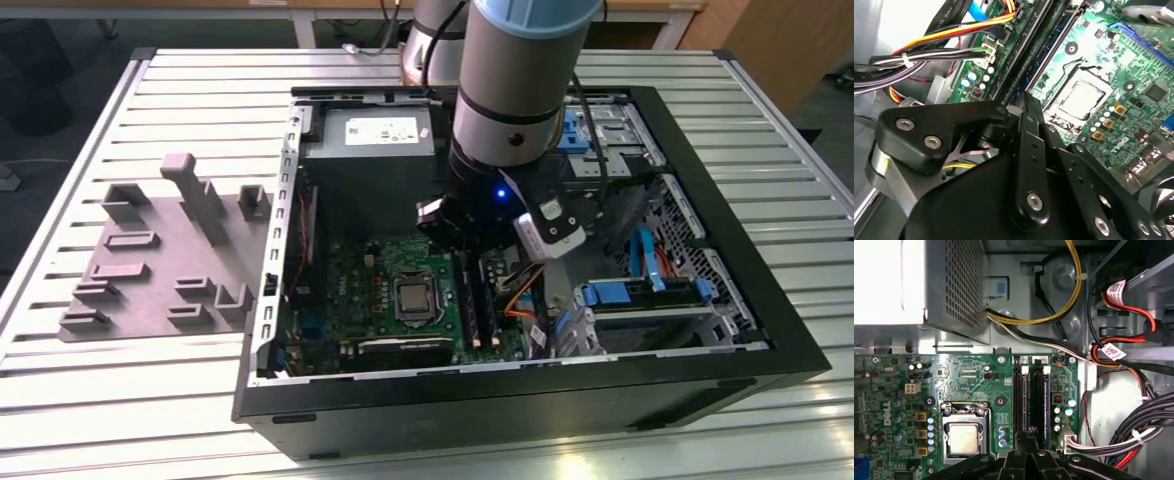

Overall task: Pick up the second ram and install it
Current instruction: 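Press down the second ram until it locks into place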

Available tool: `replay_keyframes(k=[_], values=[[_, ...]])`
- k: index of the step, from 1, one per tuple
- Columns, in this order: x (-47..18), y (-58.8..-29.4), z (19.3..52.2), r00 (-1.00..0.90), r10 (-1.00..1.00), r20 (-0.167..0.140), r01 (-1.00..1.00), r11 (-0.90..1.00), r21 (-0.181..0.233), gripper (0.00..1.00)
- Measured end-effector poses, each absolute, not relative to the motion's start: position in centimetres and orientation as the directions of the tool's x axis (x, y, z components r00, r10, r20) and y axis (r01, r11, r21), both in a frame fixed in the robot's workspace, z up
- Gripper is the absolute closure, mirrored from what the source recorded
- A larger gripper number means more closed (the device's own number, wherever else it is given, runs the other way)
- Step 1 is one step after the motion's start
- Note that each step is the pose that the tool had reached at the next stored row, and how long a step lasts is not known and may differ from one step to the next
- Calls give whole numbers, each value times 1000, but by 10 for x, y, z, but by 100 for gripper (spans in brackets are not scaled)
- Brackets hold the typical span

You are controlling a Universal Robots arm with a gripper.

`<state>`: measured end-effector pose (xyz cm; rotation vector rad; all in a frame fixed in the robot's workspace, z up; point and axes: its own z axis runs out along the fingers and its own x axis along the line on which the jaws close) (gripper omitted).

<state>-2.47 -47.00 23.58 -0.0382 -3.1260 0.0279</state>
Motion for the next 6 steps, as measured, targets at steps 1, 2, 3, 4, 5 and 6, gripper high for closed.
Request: replay_keyframes(k=[1, 2, 3, 4, 5, 6], values=[[-25, -470, 236, -1000, 25, 15, 24, 1000, -18, 89], [-25, -470, 236, -1000, 25, 15, 24, 1000, -18, 89], [-25, -470, 236, -1000, 25, 15, 24, 1000, -18, 89], [-25, -470, 236, -1000, 25, 15, 24, 1000, -18, 89], [-25, -470, 236, -1000, 25, 15, 24, 1000, -18, 89], [-25, -470, 236, -1000, 25, 15, 24, 1000, -18, 89]])
